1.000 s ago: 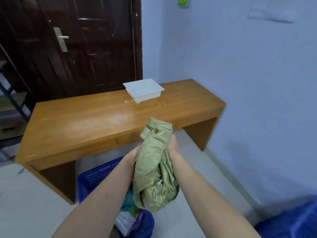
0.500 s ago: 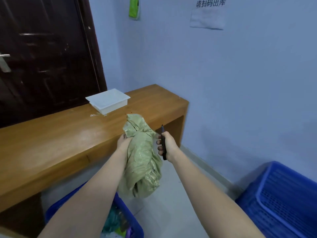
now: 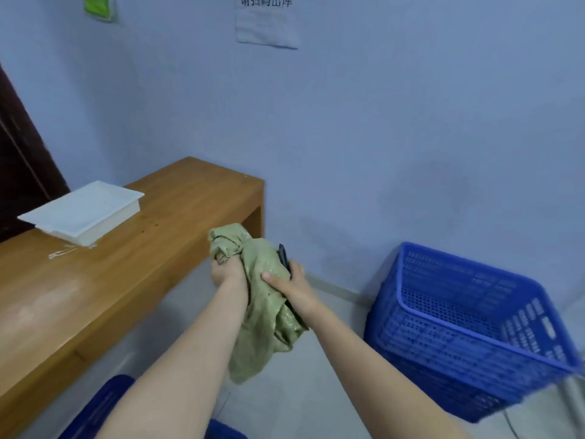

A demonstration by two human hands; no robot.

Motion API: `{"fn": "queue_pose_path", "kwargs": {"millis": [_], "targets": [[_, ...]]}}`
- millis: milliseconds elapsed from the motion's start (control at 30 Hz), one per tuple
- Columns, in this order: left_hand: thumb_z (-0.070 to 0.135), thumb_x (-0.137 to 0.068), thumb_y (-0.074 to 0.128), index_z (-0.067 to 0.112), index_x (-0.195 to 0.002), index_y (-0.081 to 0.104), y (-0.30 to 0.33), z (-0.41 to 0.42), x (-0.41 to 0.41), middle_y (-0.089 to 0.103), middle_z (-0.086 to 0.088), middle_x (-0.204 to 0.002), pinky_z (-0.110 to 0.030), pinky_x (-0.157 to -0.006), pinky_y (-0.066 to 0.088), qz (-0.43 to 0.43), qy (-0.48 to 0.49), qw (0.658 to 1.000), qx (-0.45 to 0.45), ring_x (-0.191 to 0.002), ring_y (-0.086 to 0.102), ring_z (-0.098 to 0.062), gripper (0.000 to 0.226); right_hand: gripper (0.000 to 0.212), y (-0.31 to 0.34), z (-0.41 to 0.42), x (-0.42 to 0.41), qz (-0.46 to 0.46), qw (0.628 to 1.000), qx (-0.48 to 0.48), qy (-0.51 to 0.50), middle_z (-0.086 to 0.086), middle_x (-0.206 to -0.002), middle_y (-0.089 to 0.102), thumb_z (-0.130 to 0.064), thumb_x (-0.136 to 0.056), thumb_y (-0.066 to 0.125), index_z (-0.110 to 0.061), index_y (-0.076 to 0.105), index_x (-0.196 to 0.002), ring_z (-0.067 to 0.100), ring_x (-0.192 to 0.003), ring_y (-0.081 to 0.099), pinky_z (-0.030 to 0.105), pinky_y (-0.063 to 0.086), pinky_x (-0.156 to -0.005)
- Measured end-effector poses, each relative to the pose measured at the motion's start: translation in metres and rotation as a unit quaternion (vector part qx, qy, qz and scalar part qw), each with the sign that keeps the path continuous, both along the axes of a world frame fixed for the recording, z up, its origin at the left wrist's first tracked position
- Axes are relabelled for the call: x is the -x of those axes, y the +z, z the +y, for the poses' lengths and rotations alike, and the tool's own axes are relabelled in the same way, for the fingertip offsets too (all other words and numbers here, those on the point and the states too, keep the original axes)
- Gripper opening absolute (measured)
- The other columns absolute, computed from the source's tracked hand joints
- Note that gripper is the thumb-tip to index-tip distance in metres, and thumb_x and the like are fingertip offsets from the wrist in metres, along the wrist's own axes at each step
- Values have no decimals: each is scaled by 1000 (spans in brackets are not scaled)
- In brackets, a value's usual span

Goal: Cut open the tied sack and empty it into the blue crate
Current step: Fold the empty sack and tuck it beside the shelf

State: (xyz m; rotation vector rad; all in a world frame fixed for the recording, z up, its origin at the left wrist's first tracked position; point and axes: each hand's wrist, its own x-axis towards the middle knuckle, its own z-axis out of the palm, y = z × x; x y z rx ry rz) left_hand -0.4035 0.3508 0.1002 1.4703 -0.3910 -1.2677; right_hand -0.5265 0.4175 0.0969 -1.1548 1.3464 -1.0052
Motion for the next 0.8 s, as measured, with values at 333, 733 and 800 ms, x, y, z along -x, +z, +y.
{"fn": "queue_pose_path", "kwargs": {"millis": [333,733,800], "targets": [[29,-98,39,8,-82,57,39,63,163,57,-13,-83,-31,-64,46,102,-413,905,-25,-74,56,-22,31,67,2,44,131,35,965,55,-253,-6,-112,67,-60,-58,79,-32,59,-115,20,-115,58,45,45,-103],[52,-93,37,18,-60,74,85,192,389,69,-4,-58,-25,-56,49,80,-673,734,35,-55,66,-14,59,26,44,196,374,-188,883,-7,-429,-2,-71,55,-13,-98,41,-19,51,-75,13,-64,53,20,49,-52],[66,-86,36,19,-121,62,84,214,420,68,-10,-105,-38,-80,50,29,-721,691,42,-96,64,-23,64,26,44,223,418,-194,847,11,-495,0,-77,57,-15,-100,38,-23,55,-82,15,-69,56,22,50,-58]]}}
